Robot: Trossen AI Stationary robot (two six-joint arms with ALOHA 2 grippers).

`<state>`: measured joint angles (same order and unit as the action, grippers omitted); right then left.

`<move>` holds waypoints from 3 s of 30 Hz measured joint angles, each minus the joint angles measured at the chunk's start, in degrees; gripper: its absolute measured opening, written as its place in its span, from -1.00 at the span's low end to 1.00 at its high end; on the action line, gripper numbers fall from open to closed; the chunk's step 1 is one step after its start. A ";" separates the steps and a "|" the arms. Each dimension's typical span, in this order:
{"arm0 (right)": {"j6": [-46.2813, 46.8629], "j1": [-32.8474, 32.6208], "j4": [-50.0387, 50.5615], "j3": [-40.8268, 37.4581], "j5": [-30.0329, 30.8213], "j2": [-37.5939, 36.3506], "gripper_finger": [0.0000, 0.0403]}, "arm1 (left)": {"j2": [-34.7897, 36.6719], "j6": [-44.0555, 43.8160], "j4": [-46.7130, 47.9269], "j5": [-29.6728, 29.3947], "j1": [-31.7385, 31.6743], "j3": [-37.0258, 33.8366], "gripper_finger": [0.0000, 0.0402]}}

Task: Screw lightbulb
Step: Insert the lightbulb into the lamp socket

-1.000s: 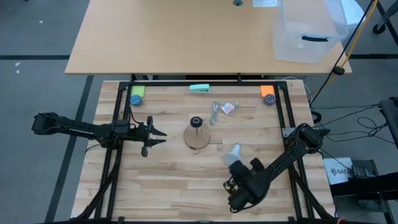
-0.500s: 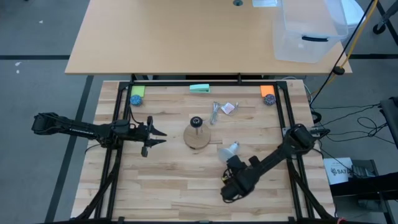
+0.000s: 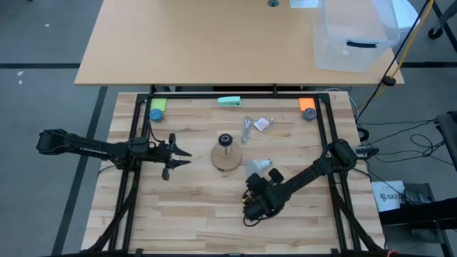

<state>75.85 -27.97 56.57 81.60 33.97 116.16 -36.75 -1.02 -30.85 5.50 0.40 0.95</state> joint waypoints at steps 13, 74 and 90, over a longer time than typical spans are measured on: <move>-24.25 2.49 -3.21 4.39 4.36 -0.46 -0.97 | 0.00 0.00 0.28 -0.07 0.00 0.00 -0.37; -45.00 20.47 -33.22 -40.04 0.70 -60.81 0.45 | 0.01 -1.04 -0.36 -1.91 0.02 0.02 -0.37; -47.84 22.15 -35.43 -39.23 -11.96 -40.33 0.58 | 0.02 0.52 -0.55 -9.25 0.00 0.02 -0.37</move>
<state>28.01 -5.82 21.14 42.37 22.01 75.83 -36.73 -0.49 -31.40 -3.75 0.40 0.97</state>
